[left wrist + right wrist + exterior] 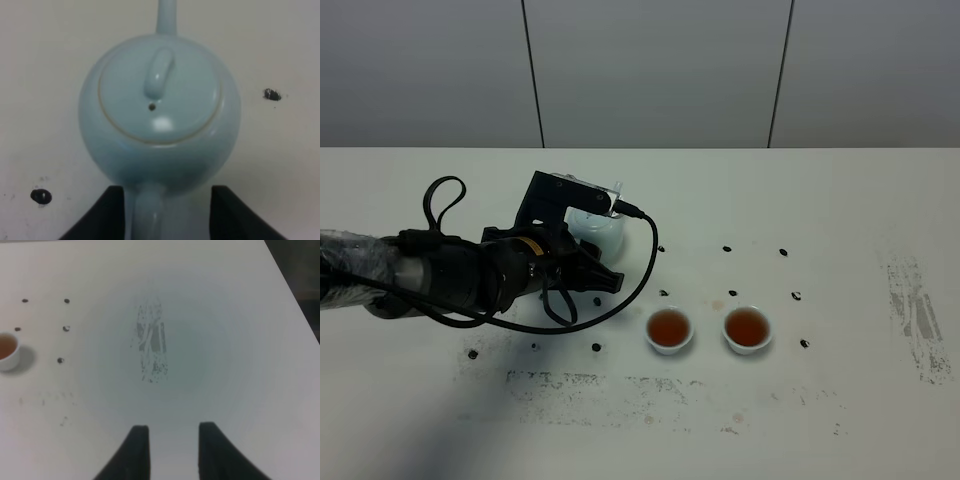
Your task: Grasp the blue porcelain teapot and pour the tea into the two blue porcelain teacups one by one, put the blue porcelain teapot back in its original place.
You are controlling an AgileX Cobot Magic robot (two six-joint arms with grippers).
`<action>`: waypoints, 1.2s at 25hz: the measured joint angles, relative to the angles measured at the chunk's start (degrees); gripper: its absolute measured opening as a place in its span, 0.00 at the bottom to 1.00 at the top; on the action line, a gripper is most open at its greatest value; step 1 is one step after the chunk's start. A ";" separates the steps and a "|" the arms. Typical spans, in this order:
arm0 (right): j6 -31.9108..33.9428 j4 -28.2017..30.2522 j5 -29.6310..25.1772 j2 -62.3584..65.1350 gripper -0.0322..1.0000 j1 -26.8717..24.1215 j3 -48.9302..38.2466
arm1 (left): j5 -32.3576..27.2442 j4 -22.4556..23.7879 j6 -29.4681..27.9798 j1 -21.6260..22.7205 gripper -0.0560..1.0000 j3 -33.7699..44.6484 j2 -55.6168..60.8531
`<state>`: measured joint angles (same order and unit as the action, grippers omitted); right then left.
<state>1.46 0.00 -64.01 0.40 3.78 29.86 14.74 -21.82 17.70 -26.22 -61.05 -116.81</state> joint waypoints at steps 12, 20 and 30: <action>0.00 0.00 0.00 0.00 0.25 0.00 0.00 | -10.53 0.00 1.41 0.00 0.51 0.06 6.99; 0.00 0.00 0.00 0.00 0.25 0.00 0.00 | -24.10 1.88 2.63 2.74 0.51 -8.02 9.76; 0.00 0.00 0.00 0.00 0.25 0.00 0.00 | -26.89 8.01 -0.36 12.96 0.51 -19.36 4.34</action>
<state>1.46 0.00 -64.01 0.40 3.78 29.86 -12.15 -13.82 17.34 -13.26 -80.41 -112.47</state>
